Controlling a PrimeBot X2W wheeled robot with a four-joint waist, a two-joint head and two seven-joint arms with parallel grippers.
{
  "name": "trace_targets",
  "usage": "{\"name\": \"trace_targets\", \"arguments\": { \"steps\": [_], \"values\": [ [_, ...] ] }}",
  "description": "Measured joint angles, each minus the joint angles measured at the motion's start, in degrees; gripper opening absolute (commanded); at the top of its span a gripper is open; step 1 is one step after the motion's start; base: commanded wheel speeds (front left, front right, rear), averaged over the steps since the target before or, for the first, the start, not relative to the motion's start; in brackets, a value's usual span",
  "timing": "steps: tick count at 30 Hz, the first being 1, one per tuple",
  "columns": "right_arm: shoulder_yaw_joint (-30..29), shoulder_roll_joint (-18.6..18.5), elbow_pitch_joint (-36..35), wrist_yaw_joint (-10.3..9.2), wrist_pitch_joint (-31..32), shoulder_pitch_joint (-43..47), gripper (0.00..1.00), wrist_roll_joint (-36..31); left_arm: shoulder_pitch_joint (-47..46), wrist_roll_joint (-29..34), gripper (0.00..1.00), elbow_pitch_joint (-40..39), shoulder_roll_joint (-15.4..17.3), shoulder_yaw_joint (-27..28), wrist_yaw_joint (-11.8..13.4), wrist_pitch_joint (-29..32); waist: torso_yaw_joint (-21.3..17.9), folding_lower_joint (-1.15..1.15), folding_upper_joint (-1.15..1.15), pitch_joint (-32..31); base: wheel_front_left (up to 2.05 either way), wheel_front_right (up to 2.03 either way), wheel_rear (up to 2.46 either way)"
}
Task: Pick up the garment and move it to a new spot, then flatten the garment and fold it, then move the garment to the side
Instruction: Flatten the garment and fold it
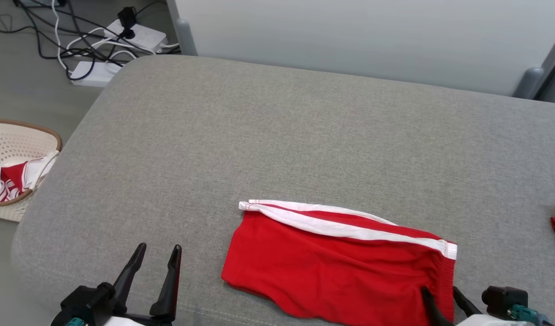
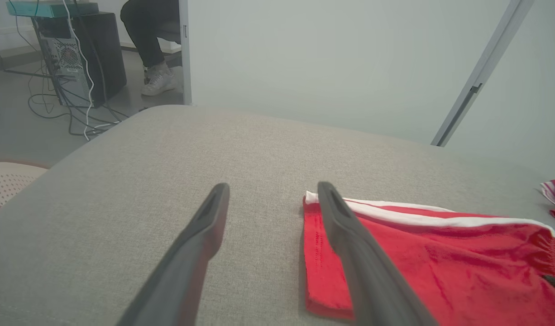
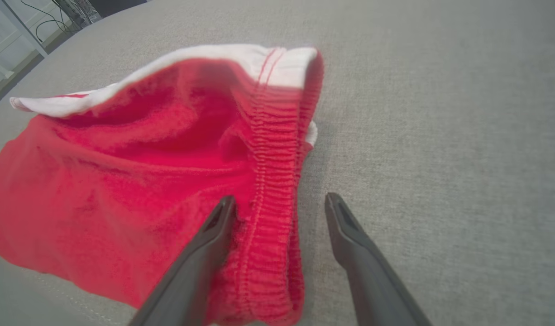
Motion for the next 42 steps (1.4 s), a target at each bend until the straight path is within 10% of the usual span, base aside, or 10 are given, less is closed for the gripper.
{"name": "trace_targets", "arguments": {
  "steps": [5,6,8,26,42],
  "values": [
    [0.29,0.43,3.09,0.0,1.68,-2.65,1.0,1.15,-0.38,0.01,1.0,0.26,-0.56,0.0,-0.31,-0.02,0.74,0.0,0.0,0.69,0.0,0.0,0.0],
    [0.33,0.46,3.53,0.0,1.88,-3.19,0.84,1.44,-0.54,0.01,1.0,0.29,-0.58,0.02,-0.32,-0.02,0.75,0.0,0.0,0.81,0.0,0.0,0.0],
    [0.65,0.47,4.32,0.0,2.29,-4.44,0.0,2.4,-1.12,0.03,1.0,0.4,-0.63,0.03,-0.52,-0.07,0.67,0.0,0.0,1.03,0.0,0.0,0.0],
    [-7.92,-0.62,3.97,0.32,3.47,-3.62,0.0,6.94,-2.49,0.12,1.0,0.54,-1.32,1.59,-1.26,-0.11,-4.56,0.0,0.0,2.71,0.0,0.0,0.0],
    [3.14,1.35,-29.59,-0.02,23.31,3.19,0.0,26.22,-3.2,1.04,1.0,0.4,-1.63,1.82,-1.82,-0.15,-6.51,0.0,0.0,2.83,0.0,0.0,0.0]
  ]
}}
